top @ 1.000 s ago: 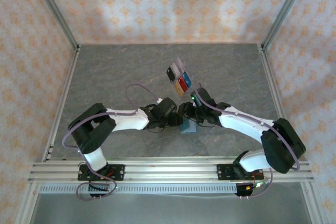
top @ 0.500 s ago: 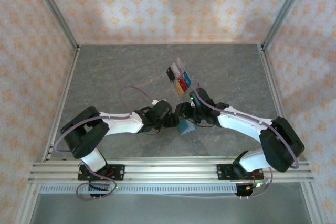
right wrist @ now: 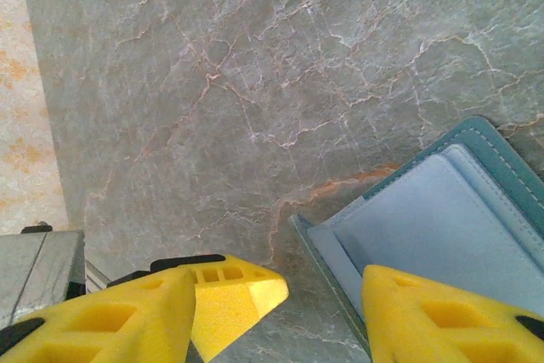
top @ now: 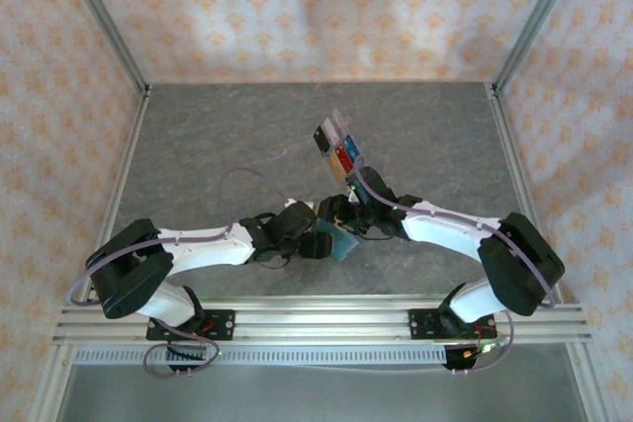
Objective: Put the credit cards into the card holder
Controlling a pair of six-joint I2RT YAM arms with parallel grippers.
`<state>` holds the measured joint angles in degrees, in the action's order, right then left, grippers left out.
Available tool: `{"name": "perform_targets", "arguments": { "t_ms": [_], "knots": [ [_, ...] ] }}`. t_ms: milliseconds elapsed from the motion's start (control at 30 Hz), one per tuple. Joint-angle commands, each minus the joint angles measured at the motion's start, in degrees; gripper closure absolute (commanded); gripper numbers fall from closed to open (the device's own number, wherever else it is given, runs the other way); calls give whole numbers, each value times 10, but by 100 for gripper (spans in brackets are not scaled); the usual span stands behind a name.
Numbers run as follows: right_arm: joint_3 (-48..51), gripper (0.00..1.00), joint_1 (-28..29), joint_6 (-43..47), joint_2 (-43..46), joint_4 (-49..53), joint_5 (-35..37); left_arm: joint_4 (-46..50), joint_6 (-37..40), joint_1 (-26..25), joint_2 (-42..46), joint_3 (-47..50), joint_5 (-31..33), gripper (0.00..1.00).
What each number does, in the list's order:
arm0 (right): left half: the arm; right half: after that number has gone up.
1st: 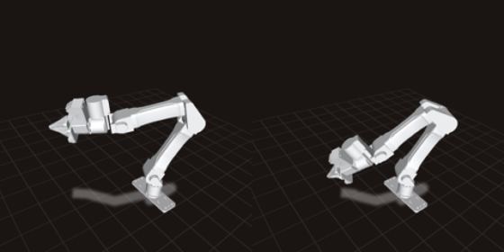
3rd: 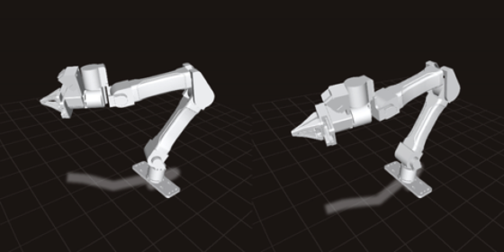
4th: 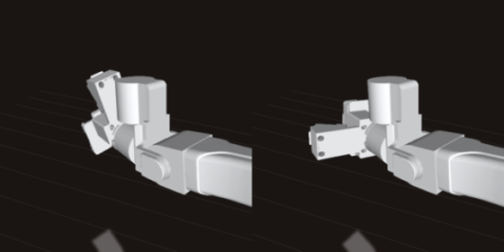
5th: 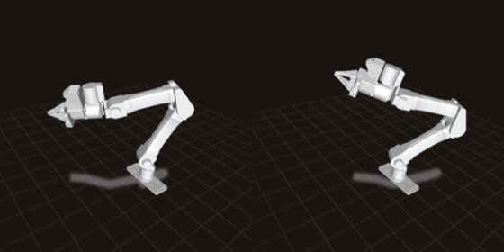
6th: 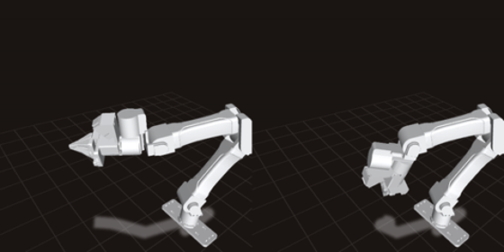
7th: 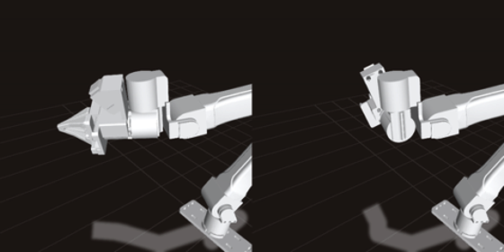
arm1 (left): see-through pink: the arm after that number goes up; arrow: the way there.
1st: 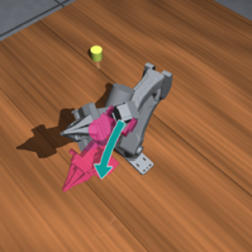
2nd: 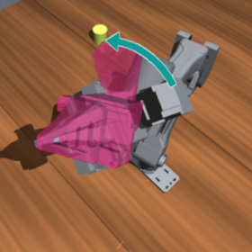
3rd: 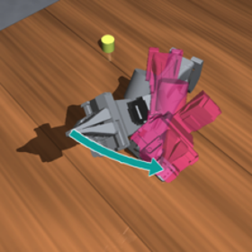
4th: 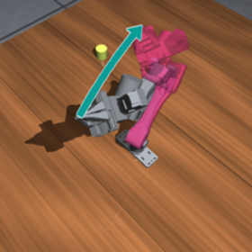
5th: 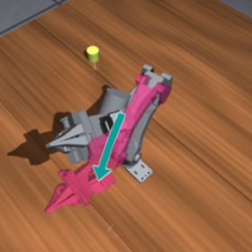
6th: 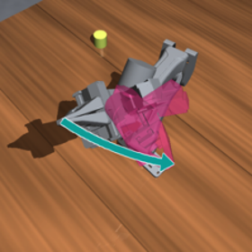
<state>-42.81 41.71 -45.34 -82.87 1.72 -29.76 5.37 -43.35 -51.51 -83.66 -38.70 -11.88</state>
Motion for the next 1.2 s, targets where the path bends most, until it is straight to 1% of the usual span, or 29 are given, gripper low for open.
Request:
{"name": "perform_targets", "arguments": {
  "t_ms": [0,100,267,400,533,667,767,833,900,1000,1067,1167],
  "knots": [
    [1,46,3,-5,11,-22,25,16,27,-5,21,15,-19,29],
    [7,47,4,-4,10,-23,23,44,31,-5,36,18,-5,33],
    [13,48,6,4,24,-7,38,62,26,-4,62,34,14,44],
    [14,48,10,12,36,11,38,61,18,4,60,27,20,60],
    [20,48,16,12,47,22,36,46,12,18,32,11,13,69],
    [26,48,21,22,58,43,55,29,12,22,-3,-6,2,71],
    [17,49,23,42,63,98,85,14,11,23,-22,-13,-10,72],
    [20,49,23,46,77,134,119,11,12,22,-28,-19,-15,72],
    [40,47,22,42,100,132,136,12,13,22,-27,-22,-14,72],
    [50,45,22,44,123,156,164,16,19,24,-31,-28,-11,72],
    [54,41,20,46,124,160,168,18,21,24,-38,-32,-12,72],
    [56,40,16,48,101,151,150,17,24,25,-47,-36,-13,72]
  ]
}}
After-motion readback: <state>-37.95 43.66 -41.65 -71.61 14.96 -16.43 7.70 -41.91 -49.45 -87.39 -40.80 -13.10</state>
